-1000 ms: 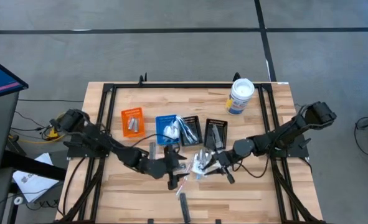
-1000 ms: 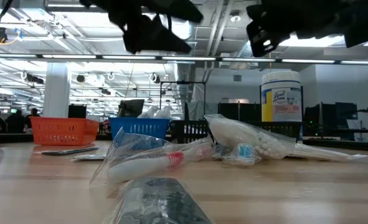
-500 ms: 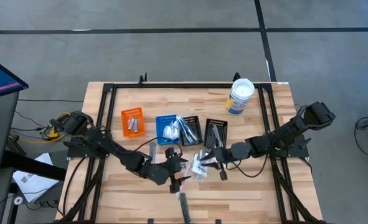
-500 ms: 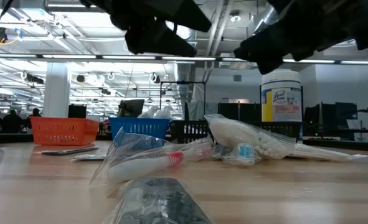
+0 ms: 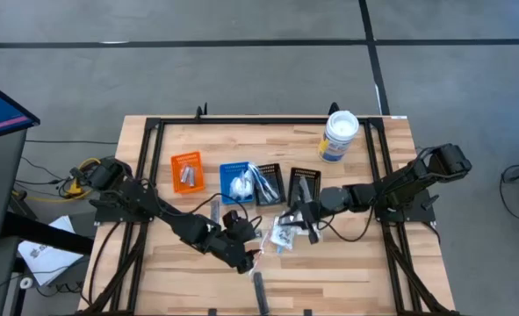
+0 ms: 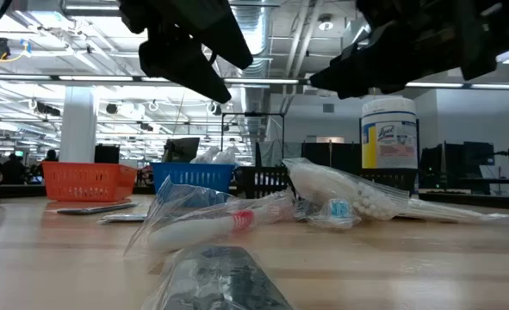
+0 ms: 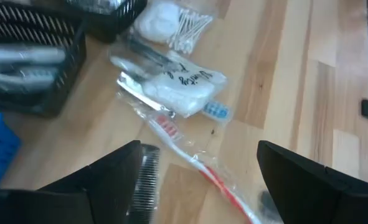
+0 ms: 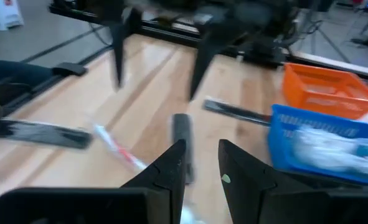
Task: Pick & Place Travel size toiletries
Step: Put the orange toothbrush into the left black bin
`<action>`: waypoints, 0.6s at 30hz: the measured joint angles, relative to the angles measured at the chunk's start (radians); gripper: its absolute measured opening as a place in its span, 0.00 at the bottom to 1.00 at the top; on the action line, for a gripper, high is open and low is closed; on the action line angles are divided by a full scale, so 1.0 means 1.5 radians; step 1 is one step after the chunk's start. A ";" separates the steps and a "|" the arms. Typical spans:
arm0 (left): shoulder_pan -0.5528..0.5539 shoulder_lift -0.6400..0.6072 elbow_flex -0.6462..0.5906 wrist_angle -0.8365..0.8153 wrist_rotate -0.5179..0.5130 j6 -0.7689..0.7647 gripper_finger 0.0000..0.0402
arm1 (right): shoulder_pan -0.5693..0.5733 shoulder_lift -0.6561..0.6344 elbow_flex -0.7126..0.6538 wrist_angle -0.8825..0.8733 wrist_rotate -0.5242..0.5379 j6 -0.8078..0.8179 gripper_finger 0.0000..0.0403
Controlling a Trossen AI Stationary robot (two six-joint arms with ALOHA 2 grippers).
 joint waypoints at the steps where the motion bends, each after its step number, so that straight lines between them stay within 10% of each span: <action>1: 0.003 0.009 0.000 0.000 0.004 -0.012 0.78 | -0.008 0.000 0.000 0.002 0.000 -0.004 0.22; 18: 0.051 0.210 0.098 -0.009 0.149 -0.042 0.60 | -0.027 0.000 0.000 0.002 -0.002 -0.015 0.22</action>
